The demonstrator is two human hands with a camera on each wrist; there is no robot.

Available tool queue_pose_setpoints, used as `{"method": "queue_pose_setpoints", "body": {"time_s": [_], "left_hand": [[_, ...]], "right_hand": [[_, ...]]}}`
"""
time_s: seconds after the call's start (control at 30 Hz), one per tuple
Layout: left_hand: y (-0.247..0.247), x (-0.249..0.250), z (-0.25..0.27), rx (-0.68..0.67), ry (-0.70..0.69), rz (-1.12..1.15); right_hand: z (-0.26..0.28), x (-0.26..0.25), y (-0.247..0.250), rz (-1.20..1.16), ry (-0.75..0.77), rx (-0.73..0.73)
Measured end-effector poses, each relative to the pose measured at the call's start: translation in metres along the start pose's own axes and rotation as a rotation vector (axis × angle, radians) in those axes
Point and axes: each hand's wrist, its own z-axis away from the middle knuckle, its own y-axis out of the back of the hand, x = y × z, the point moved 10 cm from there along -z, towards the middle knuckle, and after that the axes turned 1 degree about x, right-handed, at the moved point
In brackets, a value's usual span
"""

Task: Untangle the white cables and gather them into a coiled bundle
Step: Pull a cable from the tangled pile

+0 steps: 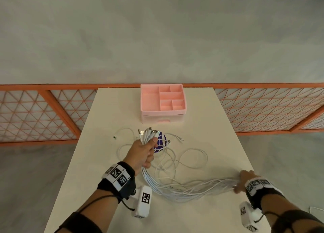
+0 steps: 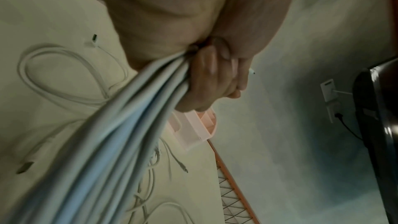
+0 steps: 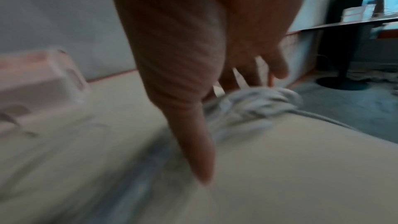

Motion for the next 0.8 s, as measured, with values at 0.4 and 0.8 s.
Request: {"method": "queue_pose_setpoints", "body": {"time_s": [0.4,0.8], "left_hand": [[-0.026,0.020,0.017,-0.099,-0.104,-0.136],[-0.013,0.025,0.014,-0.083,-0.207,-0.303]], "right_hand": [[0.191,-0.279,0.190,-1.098,0.966,0.171],[0.231,-0.314,0.191,-0.735,1.077,0.386]]}}
